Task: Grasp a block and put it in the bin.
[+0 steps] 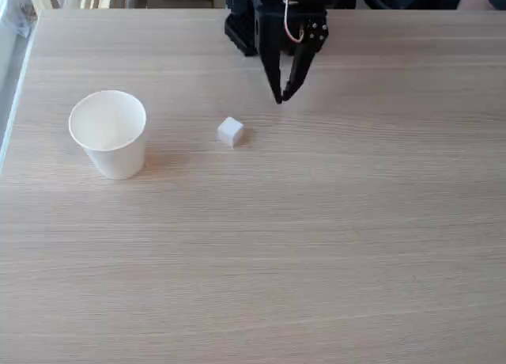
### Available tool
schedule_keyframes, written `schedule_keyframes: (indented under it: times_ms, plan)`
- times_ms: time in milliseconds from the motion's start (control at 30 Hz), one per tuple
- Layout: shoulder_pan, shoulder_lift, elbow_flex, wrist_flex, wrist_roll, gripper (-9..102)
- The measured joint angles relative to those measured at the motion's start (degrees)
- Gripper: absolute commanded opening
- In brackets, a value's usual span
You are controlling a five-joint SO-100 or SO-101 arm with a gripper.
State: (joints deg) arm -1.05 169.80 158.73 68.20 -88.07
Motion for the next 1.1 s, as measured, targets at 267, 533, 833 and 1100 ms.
schedule_keyframes:
  times_ms: [267, 533, 833, 1100]
  plan:
    - [4.92, -17.93, -13.01, -10.11, 7.47, 0]
    - [11.95, -28.39, -19.25, -9.84, 17.58, 0]
    - [18.54, -37.88, -22.68, -3.16, 18.63, 0]
    - [21.18, -44.74, -23.03, -4.04, 17.23, 0]
